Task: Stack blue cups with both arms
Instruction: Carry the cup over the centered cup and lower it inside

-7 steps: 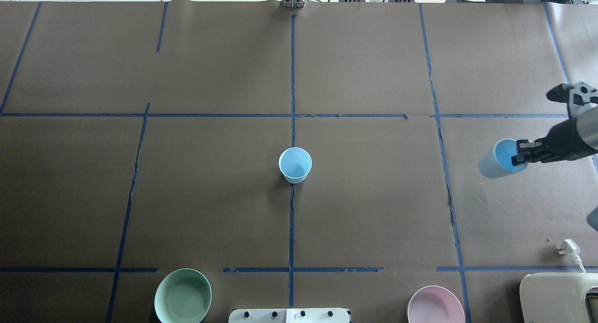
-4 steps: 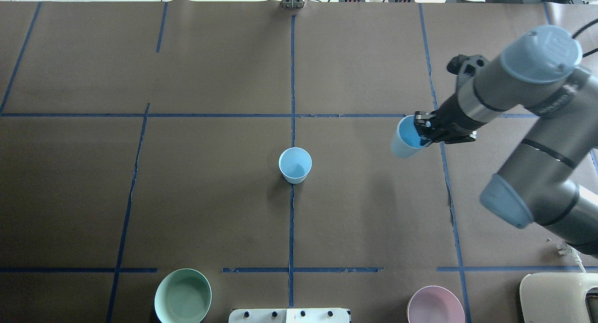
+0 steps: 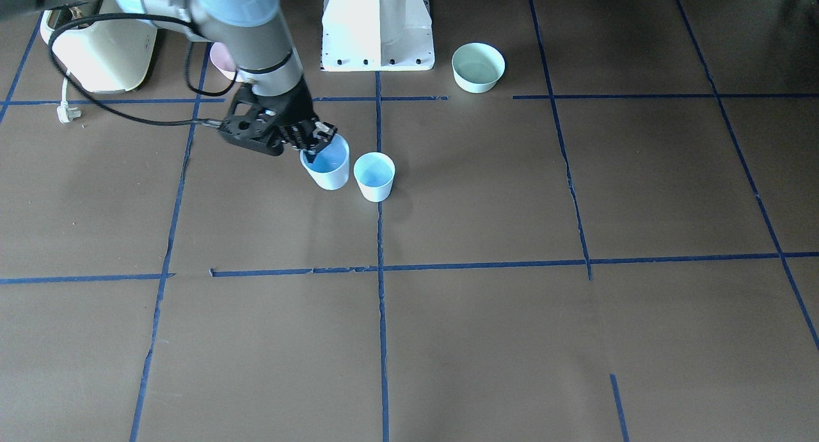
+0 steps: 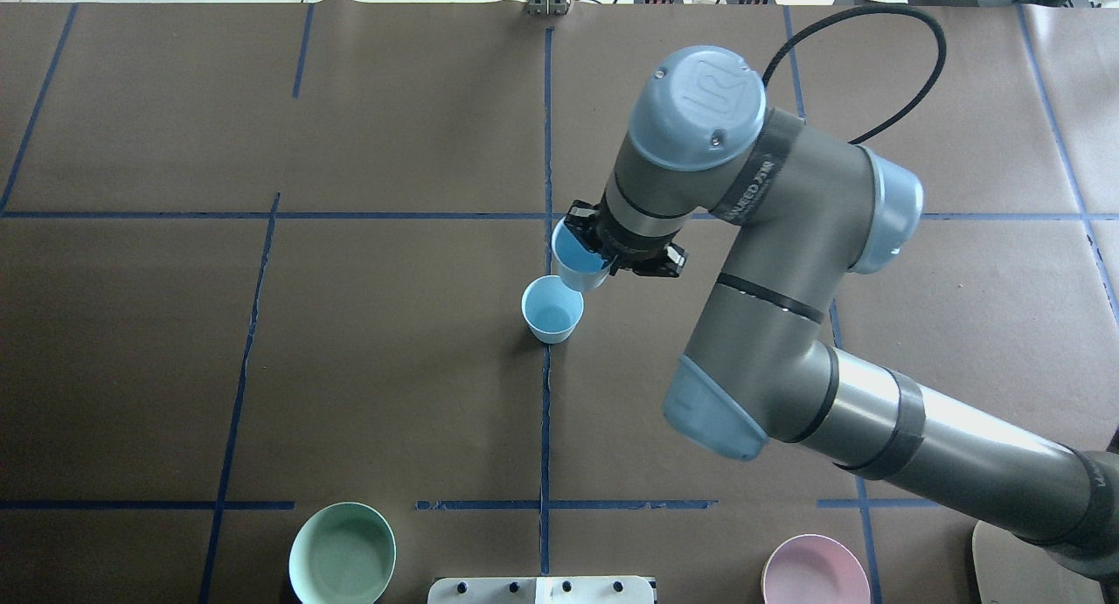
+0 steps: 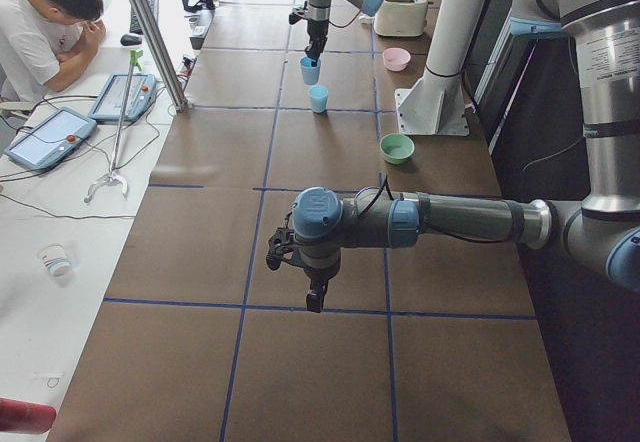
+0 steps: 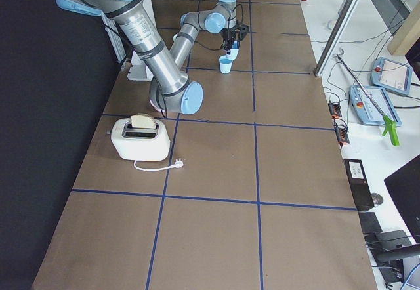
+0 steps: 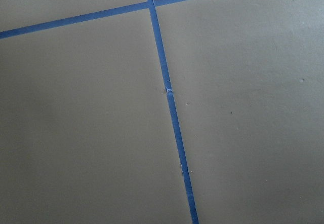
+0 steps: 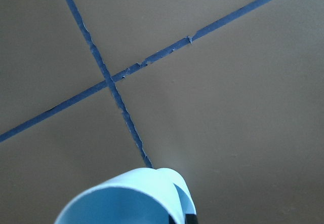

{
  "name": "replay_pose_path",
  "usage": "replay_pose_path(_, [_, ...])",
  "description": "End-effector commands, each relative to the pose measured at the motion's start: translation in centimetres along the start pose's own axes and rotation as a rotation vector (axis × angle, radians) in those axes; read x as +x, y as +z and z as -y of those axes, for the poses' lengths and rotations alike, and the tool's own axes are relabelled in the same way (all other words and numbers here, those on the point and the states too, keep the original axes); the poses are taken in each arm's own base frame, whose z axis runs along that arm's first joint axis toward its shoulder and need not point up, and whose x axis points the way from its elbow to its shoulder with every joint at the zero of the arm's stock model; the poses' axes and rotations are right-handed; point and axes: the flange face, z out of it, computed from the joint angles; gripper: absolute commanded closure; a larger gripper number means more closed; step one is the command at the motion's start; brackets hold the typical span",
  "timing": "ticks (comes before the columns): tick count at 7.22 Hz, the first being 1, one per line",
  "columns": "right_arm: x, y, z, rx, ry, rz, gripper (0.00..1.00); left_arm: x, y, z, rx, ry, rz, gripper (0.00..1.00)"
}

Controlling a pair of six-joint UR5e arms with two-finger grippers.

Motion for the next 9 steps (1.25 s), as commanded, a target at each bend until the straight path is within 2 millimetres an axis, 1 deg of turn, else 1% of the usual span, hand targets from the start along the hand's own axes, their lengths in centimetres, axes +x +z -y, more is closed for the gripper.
replay_pose_path(1, [0.1,1.9,-2.1,0.021,-0.004,-0.024,1.0,0.0,0.1,-0.1,-0.001,0.0,0.0,0.0])
replay_pose_path(2, [0.2,2.4,-2.9,0.024,-0.015,-0.027,1.0,-0.1,0.1,-0.1,-0.002,-0.003,-0.001,0.0])
replay_pose_path(3, [0.2,2.7,-3.4,0.019,-0.021,-0.03,0.8,-0.1,0.2,-0.1,-0.003,-0.002,-0.001,0.0])
replay_pose_path(4, [0.6,3.3,-4.0,0.016,-0.031,-0.038,0.01,-0.1,0.2,-0.1,-0.003,-0.002,-0.001,0.0])
replay_pose_path(6, [0.7,3.0,-3.9,0.015,-0.046,-0.031,0.0,-0.3,0.3,-0.1,-0.005,-0.005,-0.001,0.0])
replay_pose_path(7, [0.6,1.9,-1.9,0.015,-0.059,-0.02,0.0,-0.4,0.4,0.0,-0.009,-0.006,0.0,0.0])
replay_pose_path(8, [2.5,0.6,2.2,-0.023,-0.114,-0.023,0.0,-0.4,0.5,0.0,-0.01,-0.011,-0.001,0.0])
replay_pose_path(9, [6.5,-1.1,8.5,-0.061,-0.194,-0.025,0.0,-0.5,0.5,0.1,-0.011,-0.068,0.006,0.0])
